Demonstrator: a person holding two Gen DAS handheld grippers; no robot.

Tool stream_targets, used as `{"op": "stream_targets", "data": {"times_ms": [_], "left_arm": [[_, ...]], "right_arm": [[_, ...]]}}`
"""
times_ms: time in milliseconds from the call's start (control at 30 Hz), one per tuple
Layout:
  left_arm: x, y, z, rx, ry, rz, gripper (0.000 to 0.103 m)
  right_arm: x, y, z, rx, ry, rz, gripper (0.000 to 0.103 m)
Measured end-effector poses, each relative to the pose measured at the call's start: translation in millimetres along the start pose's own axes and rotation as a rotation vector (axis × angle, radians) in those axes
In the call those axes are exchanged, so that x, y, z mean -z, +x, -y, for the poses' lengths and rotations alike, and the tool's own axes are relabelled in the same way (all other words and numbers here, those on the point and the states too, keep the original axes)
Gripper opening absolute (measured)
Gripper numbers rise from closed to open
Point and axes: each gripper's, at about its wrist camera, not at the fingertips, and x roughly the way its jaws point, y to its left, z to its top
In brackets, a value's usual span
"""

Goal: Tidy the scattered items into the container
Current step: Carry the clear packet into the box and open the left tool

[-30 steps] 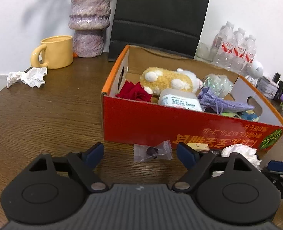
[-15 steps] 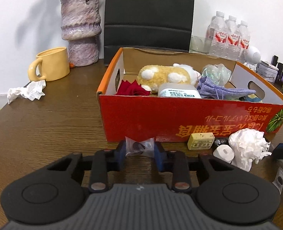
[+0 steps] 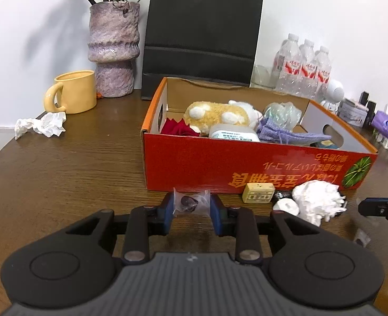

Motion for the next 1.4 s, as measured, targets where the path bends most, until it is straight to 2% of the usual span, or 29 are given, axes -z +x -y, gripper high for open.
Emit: {"op": "stream_targets", "data": {"times_ms": [233,467,667,967,1067,1100,1167,1200,1233,1300,1400], "left_arm": [[-4,-31,4,0.064,-0.027,0.066,0.029],[-48,-40,10,0.111,-0.029,0.171,0.029],[-85,-7,15,0.117,-0.071,0.218,0.029],[-94,52,16,0.099,-0.061,0.127,0.030],[-95,63,16,0.092,-0.065,0.106,0.033],[-95,66,15,0.091,-0.062,0.097,0.038],[-96,70,15,0.079,-0.058,0.080,0.058],[-96,71,16,0.069,-0.059,0.072,0.085],[-96,71,16,0.056,-0.062,0.071,0.103],[-95,68,18,0.043,-0.052,0.086,0.103],[-95,66,19,0.027,-0.042,0.086,0.103]], "right_arm": [[-12,-28,-2,-0.024,0.031,0.100,0.010],[-55,-43,-3,-0.041,0.027,0.218,0.010],[-93,-9,-3,-0.047,0.061,0.238,0.010],[-116,56,-7,-0.037,0.054,0.169,0.010],[-118,67,-5,-0.031,0.050,0.153,0.010],[-119,70,-4,-0.028,0.050,0.147,0.010],[-121,77,0,-0.026,0.052,0.128,0.013],[-122,80,2,-0.022,0.055,0.117,0.025],[-122,83,3,-0.014,0.060,0.107,0.059],[-120,86,4,0.020,0.062,0.098,0.103],[-119,84,2,0.044,0.033,0.097,0.101]]}}
